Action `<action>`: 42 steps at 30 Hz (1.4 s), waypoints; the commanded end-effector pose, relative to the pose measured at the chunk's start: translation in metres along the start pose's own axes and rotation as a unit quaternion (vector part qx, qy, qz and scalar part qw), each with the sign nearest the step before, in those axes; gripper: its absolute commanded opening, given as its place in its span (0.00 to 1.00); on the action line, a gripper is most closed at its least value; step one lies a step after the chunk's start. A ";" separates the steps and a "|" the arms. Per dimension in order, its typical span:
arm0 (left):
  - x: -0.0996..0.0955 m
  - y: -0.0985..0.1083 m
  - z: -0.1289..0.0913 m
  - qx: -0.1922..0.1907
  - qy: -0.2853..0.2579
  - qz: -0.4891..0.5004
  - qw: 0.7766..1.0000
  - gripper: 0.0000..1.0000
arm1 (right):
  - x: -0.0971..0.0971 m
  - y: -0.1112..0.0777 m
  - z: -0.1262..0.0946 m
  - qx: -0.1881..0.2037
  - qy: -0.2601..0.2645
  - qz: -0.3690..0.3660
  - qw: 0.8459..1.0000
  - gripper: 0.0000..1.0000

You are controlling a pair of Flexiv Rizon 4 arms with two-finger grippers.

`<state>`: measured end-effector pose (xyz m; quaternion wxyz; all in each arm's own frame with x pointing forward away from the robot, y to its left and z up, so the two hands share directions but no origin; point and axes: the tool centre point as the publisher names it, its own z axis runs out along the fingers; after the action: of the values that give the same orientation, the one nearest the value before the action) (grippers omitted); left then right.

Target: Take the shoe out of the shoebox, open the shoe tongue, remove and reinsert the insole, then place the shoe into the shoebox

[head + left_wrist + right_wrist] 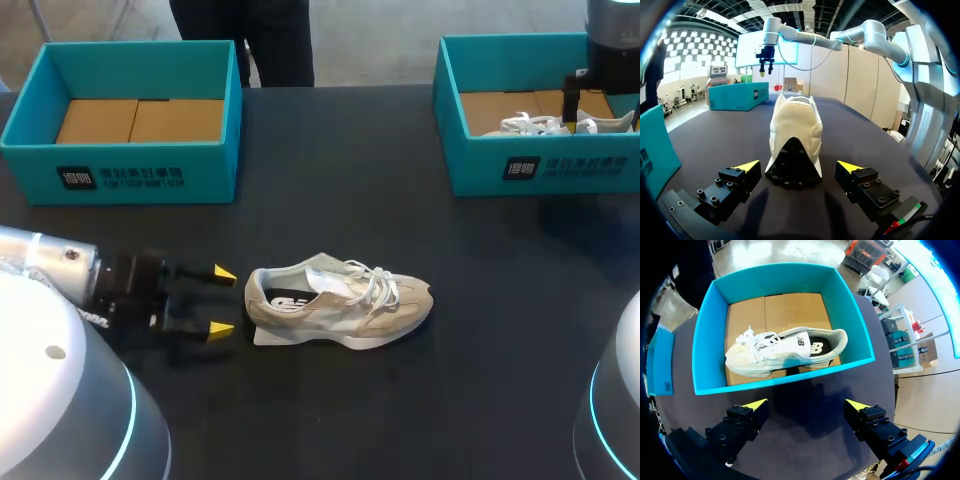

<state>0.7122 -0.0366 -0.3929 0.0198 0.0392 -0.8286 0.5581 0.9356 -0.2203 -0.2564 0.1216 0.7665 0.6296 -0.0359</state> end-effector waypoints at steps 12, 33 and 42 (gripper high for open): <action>-0.007 0.011 0.038 -0.013 0.002 -0.008 1.000 1.00 | 0.000 -0.001 0.000 -0.001 0.001 0.001 1.000 1.00; -0.009 0.002 0.071 -0.014 0.016 -0.006 1.000 1.00 | 0.000 -0.001 0.000 -0.001 0.001 0.001 1.000 1.00; -0.010 0.002 0.074 -0.018 0.022 -0.002 1.000 0.48 | 0.000 -0.001 0.000 -0.001 0.001 0.001 1.000 1.00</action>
<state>0.7209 -0.1016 -0.4221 0.0389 0.0292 -0.8361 0.5463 0.9356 -0.2203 -0.2564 0.1216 0.7665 0.6296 -0.0359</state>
